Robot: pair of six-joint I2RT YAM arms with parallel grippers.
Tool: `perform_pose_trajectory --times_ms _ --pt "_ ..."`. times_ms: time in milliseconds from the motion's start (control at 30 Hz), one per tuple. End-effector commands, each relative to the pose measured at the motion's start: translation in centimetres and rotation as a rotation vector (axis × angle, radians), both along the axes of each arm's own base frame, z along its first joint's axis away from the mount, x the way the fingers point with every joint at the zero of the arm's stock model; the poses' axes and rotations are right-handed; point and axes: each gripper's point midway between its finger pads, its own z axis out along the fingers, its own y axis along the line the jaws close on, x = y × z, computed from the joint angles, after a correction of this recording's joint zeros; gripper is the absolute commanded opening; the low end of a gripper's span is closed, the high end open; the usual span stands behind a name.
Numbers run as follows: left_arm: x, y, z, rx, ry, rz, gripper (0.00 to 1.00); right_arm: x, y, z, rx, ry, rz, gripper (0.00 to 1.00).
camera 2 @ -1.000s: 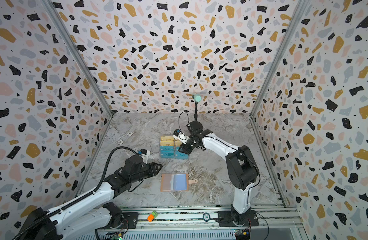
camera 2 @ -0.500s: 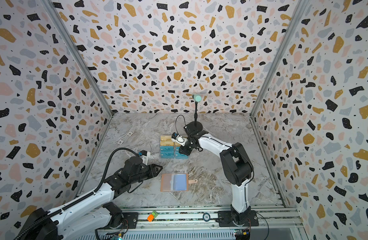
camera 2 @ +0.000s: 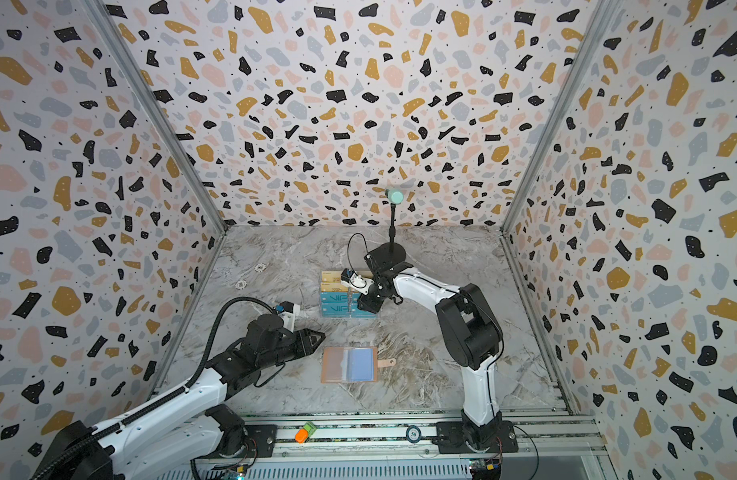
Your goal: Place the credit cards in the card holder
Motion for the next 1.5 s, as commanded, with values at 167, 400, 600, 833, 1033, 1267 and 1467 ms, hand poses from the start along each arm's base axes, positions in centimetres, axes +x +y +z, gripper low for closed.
perform_pose_trajectory --times_ms 167,400,600,833,1033,1267,1467 --pt "0.0 0.0 -0.1 -0.013 -0.007 -0.005 0.41 0.1 0.2 -0.8 -0.04 0.003 0.017 0.38" --pt "0.0 0.1 -0.1 -0.012 -0.01 0.002 0.41 -0.4 0.1 -0.4 -0.04 0.017 0.027 0.33" --pt "0.1 0.2 -0.1 -0.01 -0.01 0.005 0.41 -0.6 -0.1 -0.2 -0.04 0.016 0.019 0.28" --pt "0.1 0.3 0.0 -0.007 -0.01 0.009 0.41 -0.7 0.1 -0.4 -0.029 0.031 0.024 0.28" --pt "0.0 0.4 0.1 0.003 -0.011 0.006 0.42 -0.7 0.6 -0.5 0.0 0.052 0.011 0.22" --pt "0.2 0.7 0.4 0.039 -0.024 0.002 0.42 -0.5 0.5 -0.4 -0.001 0.05 0.008 0.15" --pt "0.3 0.7 0.6 0.035 -0.024 0.005 0.43 -0.5 0.7 -0.3 0.006 0.051 0.018 0.08"
